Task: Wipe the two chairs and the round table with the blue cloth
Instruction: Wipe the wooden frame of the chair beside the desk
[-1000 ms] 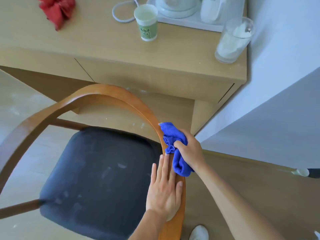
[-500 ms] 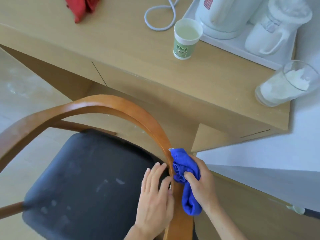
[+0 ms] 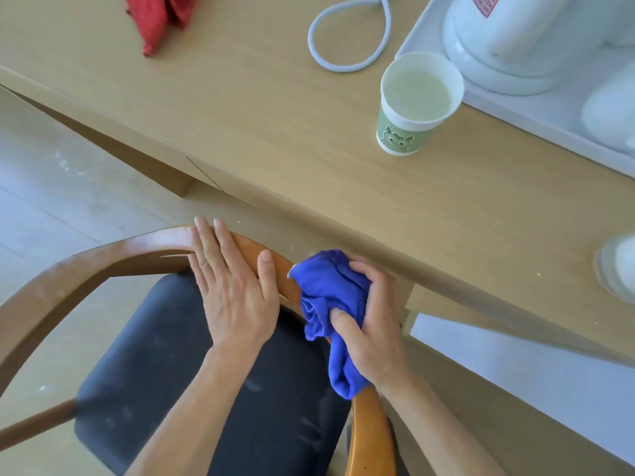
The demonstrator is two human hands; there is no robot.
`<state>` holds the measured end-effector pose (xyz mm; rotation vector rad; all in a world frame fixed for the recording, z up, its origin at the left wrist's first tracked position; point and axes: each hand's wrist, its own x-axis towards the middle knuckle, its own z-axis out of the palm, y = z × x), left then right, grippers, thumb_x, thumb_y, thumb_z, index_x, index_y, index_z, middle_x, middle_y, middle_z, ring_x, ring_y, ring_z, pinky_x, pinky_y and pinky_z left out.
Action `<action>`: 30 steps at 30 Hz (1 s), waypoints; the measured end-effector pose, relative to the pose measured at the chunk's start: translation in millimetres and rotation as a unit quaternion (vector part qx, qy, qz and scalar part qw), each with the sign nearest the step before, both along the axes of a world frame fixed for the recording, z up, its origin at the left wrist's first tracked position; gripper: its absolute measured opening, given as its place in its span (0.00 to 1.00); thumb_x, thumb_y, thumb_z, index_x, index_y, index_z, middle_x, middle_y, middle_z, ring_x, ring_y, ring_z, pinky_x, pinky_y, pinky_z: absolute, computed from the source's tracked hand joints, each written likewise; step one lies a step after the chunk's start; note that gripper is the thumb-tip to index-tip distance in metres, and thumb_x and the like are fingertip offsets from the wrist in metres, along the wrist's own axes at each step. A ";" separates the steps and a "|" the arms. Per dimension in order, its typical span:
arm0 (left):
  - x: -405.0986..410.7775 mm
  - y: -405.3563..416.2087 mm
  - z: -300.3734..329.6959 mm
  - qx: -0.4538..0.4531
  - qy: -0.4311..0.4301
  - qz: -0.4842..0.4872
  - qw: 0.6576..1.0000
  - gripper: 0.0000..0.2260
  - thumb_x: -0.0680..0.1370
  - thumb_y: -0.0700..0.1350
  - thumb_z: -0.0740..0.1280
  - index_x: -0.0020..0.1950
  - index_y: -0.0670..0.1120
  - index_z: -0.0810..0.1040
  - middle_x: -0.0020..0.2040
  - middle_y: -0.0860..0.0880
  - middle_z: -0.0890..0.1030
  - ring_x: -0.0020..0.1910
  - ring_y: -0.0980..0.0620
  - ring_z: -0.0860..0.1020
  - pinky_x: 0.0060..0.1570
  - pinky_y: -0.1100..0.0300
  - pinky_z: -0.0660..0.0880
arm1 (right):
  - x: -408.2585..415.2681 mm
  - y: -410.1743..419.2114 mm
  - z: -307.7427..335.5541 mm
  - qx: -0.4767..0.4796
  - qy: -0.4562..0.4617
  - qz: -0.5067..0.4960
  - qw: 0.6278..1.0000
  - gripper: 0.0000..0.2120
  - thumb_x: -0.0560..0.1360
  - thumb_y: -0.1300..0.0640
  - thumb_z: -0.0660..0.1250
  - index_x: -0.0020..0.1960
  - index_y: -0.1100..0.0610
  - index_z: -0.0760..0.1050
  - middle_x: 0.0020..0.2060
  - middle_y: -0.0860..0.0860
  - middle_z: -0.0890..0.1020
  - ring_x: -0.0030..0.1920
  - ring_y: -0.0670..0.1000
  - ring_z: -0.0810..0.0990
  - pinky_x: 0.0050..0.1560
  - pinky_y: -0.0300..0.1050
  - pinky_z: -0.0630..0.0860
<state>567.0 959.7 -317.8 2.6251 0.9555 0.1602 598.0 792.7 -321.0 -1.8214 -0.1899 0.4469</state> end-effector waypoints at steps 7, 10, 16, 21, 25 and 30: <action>2.9 -0.8 2.0 -0.007 -0.001 0.000 1.000 0.33 0.80 0.58 0.44 0.79 0.40 0.45 0.79 0.42 0.43 0.78 0.48 0.40 0.76 0.49 0.43 | -8.0 8.0 9.0 -0.073 -0.143 0.019 0.987 0.22 0.74 0.49 0.67 0.67 0.51 0.69 0.69 0.48 0.69 0.68 0.47 0.69 0.67 0.43 0.66; 3.9 -0.3 2.6 -0.016 -0.005 -0.004 1.000 0.32 0.81 0.57 0.44 0.79 0.39 0.45 0.79 0.42 0.43 0.78 0.49 0.39 0.76 0.49 0.42 | -16.4 3.0 6.5 -0.126 -0.177 0.058 0.974 0.27 0.76 0.41 0.62 0.72 0.50 0.65 0.74 0.49 0.63 0.72 0.48 0.65 0.70 0.45 0.62; 3.5 1.9 0.2 -0.041 -0.041 -0.014 0.998 0.30 0.81 0.52 0.44 0.78 0.36 0.47 0.79 0.40 0.44 0.78 0.48 0.40 0.76 0.48 0.44 | 18.8 30.6 17.2 -0.087 -0.132 0.080 0.984 0.23 0.76 0.47 0.60 0.69 0.53 0.71 0.69 0.47 0.71 0.67 0.45 0.71 0.62 0.48 0.73; 3.0 3.9 -5.6 -0.048 -0.040 -0.017 0.998 0.28 0.81 0.51 0.46 0.78 0.38 0.51 0.79 0.40 0.43 0.78 0.48 0.38 0.76 0.46 0.46 | 48.0 75.7 30.7 -0.067 -0.122 0.124 0.983 0.23 0.75 0.46 0.59 0.67 0.54 0.74 0.64 0.45 0.76 0.66 0.45 0.72 0.64 0.46 0.71; 2.7 3.2 -0.3 -0.044 -0.034 -0.012 0.998 0.29 0.81 0.51 0.46 0.78 0.36 0.51 0.79 0.39 0.46 0.78 0.46 0.42 0.76 0.46 0.46 | 43.4 61.2 31.4 -0.059 -0.115 0.128 0.983 0.23 0.75 0.47 0.60 0.68 0.52 0.71 0.66 0.42 0.74 0.67 0.40 0.70 0.66 0.42 0.70; -12.2 19.5 3.6 -0.024 0.007 -0.025 0.999 0.28 0.82 0.57 0.40 0.79 0.44 0.44 0.80 0.46 0.44 0.79 0.49 0.42 0.76 0.48 0.40 | 19.7 32.8 26.7 -0.083 -0.151 0.098 0.980 0.24 0.75 0.48 0.59 0.69 0.54 0.71 0.68 0.47 0.72 0.66 0.46 0.72 0.65 0.42 0.68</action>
